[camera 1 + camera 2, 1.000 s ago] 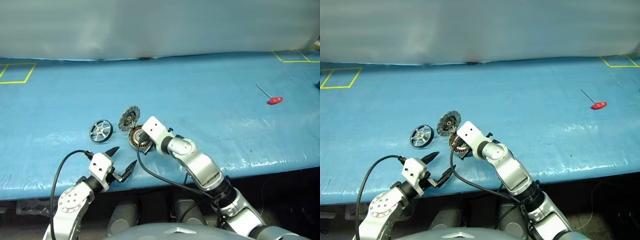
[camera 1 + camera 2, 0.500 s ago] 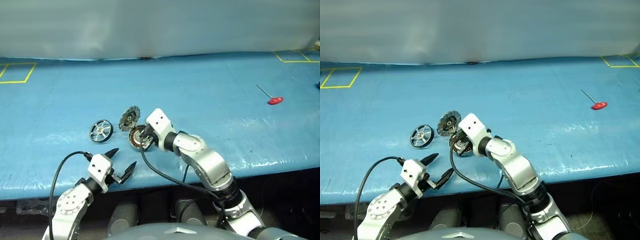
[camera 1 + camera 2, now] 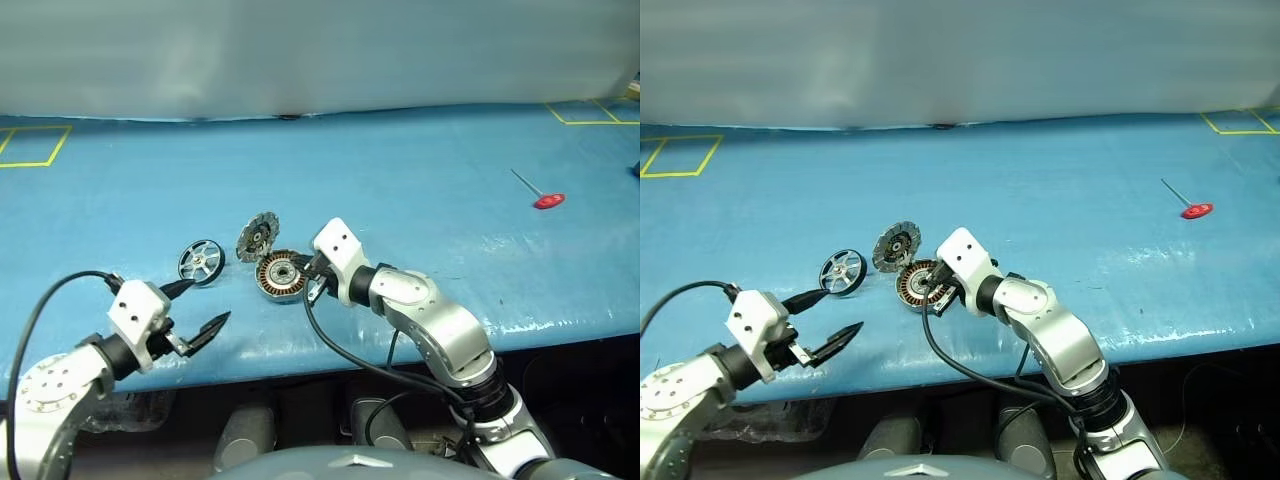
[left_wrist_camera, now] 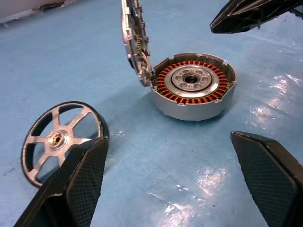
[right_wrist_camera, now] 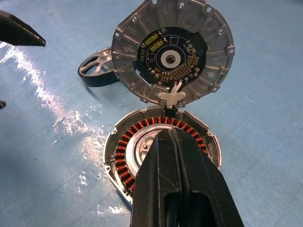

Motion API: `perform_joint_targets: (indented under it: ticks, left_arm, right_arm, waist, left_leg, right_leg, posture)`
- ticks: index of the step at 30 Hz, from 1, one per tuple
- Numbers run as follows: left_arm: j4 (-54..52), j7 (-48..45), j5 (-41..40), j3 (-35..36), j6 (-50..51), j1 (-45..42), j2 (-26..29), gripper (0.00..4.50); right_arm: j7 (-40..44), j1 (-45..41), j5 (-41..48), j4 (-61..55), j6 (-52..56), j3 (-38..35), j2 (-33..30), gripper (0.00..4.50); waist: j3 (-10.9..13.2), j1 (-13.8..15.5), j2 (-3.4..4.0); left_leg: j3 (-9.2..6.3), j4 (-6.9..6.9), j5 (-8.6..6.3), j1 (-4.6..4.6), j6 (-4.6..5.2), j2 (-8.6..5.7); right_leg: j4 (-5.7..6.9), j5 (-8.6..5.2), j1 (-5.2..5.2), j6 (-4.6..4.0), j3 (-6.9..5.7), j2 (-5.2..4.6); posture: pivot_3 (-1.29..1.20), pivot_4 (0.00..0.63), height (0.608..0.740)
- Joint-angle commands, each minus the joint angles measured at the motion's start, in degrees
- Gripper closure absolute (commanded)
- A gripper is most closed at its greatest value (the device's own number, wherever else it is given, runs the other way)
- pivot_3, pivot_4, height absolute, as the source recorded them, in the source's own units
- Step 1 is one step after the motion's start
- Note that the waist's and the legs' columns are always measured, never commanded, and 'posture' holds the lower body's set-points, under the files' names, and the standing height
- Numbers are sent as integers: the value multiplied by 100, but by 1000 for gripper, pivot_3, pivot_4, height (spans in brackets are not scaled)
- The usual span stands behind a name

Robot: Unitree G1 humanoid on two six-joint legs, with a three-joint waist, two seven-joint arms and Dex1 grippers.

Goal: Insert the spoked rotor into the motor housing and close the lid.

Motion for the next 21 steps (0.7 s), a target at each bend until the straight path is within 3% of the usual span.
perform_joint_targets:
  ticks: [1, 5, 10, 20, 21]
  left_arm:
    - [111, -228, -200, 409, 367, -195, 382, 1260]
    - [558, -301, -209, 562, 652, -619, 653, 2580]
    - [1211, -618, -493, 530, 1324, -1291, 1083, 2580]
    - [2349, -1420, -365, -227, 1612, -2542, 1738, 2580]
    - [2429, -1478, -376, -338, 1726, -2697, 1782, 2208]
  right_arm:
    - [-69, 47, 59, -172, -163, 86, 109, 4500]
    - [-123, 118, 49, -186, -189, 220, 204, 4500]
    - [-205, 239, 63, -194, -254, 354, 316, 4500]
    - [-359, 278, -22, -22, -478, 512, 494, 4500]
    - [-375, 291, -34, -4, -506, 533, 508, 4500]
  waist:
    - [0, 1, 0]
    - [0, 3, 0]
    - [0, 3, -5]
    - [2, -12, -9]
    - [2, -8, -10]
  left_leg:
    - [0, 0, 0, 0, 0, -2]
    - [1, -5, 0, 1, 0, -8]
    - [0, -4, 1, 0, -1, -8]
    - [0, -11, 3, -1, -7, -8]
    - [0, -13, 4, 0, -7, -8]
  right_leg:
    - [0, 0, 1, 0, 0, 0]
    - [-1, 0, -1, 1, 1, -1]
    - [-1, 1, -1, 1, 1, -1]
    - [-1, 2, -6, 1, 2, -2]
    - [0, 2, -6, 1, 3, -5]
  posture:
    - [0, 150, 740]
    - [0, 150, 740]
    - [0, 150, 740]
    - [0, 150, 740]
    - [0, 150, 740]
